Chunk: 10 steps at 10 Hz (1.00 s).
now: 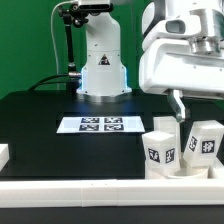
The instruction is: Assemble stool
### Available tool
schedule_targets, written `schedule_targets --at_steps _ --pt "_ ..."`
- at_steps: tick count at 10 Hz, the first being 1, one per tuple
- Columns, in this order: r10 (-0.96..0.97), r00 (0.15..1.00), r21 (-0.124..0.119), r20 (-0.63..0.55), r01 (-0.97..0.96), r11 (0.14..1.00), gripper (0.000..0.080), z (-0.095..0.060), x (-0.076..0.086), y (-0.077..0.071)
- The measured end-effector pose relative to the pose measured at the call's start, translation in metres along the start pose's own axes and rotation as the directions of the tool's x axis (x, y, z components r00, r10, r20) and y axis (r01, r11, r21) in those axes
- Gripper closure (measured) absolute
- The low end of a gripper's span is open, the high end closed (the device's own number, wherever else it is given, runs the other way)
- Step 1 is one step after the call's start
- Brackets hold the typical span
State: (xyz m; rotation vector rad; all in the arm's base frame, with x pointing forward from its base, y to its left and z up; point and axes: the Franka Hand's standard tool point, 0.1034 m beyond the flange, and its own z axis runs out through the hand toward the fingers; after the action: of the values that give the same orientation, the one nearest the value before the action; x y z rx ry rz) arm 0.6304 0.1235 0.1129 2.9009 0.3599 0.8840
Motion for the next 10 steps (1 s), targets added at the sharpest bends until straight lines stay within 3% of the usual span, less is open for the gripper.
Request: schedule_targets --at_steps 3,7,8,10 --pt "0.020 1.000 0.012 0.005 -0.020 1.000 0.0150 -0.019 0.017 0.004" --pt "0.018 0.999 0.014 0.034 -0.019 1.000 0.0150 -0.015 0.012 0.003" --pt "0.014 0.999 0.010 0.047 -0.015 1.000 0.0150 -0.014 0.010 0.009" --pt "0.021 0.970 0.032 0.242 -0.030 0.999 0.0150 -0.015 0.004 0.007"
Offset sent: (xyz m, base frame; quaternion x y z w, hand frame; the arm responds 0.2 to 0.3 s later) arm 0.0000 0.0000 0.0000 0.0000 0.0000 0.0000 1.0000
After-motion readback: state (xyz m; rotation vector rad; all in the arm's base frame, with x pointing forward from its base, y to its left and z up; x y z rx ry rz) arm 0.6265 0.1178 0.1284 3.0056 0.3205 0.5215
